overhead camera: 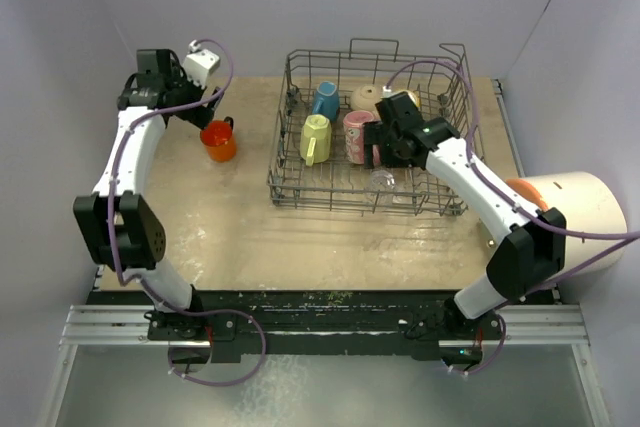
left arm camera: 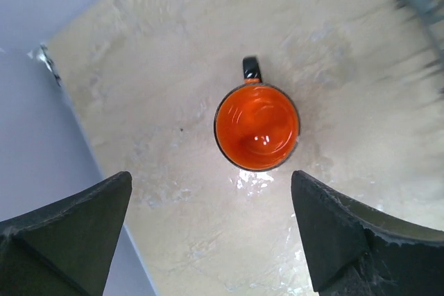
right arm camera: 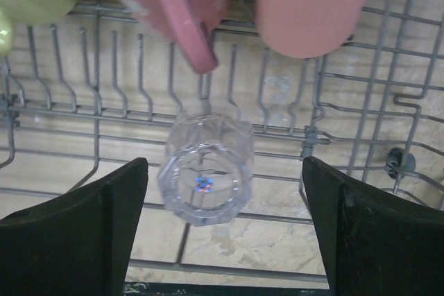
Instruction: Unload the cups from the dish rack
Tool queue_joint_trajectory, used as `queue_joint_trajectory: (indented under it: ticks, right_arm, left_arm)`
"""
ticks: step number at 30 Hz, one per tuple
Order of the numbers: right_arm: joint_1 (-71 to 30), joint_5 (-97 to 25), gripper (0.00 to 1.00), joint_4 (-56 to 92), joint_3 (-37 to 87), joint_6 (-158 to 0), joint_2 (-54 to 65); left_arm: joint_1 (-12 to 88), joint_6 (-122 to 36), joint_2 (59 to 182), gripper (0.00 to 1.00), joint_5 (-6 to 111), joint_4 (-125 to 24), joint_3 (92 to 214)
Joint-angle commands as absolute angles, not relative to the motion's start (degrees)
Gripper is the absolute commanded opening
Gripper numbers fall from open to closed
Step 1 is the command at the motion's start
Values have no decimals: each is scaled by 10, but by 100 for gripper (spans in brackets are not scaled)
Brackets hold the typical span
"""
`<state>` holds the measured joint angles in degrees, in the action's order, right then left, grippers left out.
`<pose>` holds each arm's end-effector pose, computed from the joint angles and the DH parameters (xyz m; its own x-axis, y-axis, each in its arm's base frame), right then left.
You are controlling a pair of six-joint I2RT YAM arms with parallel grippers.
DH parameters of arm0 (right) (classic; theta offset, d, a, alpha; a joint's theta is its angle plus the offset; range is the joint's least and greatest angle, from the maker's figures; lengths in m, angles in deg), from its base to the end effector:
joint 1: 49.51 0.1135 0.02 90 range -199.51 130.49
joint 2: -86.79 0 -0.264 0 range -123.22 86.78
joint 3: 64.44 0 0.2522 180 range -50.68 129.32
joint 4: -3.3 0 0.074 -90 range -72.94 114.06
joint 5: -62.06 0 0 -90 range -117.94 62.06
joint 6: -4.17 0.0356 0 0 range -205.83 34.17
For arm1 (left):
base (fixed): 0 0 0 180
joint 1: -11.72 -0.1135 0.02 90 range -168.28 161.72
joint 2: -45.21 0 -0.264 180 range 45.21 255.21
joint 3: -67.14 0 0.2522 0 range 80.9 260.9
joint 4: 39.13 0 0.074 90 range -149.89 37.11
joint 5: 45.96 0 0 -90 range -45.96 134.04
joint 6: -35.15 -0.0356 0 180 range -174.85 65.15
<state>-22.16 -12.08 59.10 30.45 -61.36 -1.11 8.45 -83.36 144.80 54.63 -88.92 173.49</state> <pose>0.2993 0.1439 0.3266 -0.7252 0.0735 -0.6846 0.0201 0.9961 0.0856 0.3938 0.0159 0.3291 -0.5614 0.4379 -0.7022 0.3938 0.8877 0.2387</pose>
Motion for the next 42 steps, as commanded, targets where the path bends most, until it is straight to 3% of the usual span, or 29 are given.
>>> queue_joint_trajectory:
  ticks: [1,15,25,31,37,40,42]
  right_arm:
    - [-188,-81,94,606,345,-630,-23]
    - [-167,-78,100,580,287,-641,-57]
    - [-167,-118,88,573,257,-623,-83]
    - [-166,-147,74,567,262,-619,-90]
    - [-167,-141,50,578,287,-623,-84]
    - [-167,-126,32,596,311,-626,-74]
    - [-166,-116,27,610,326,-628,-63]
  left_arm:
    - [82,-809,1363,99,630,-950,1768]
    - [84,-830,1232,99,737,-1051,1666]
    - [124,-837,1181,99,782,-1028,1548]
    - [130,-851,1170,99,791,-1046,1539]
    - [130,-871,1138,99,779,-1059,1550]
    - [131,-875,1131,99,786,-1065,1562]
    - [130,-878,1128,99,795,-1066,1566]
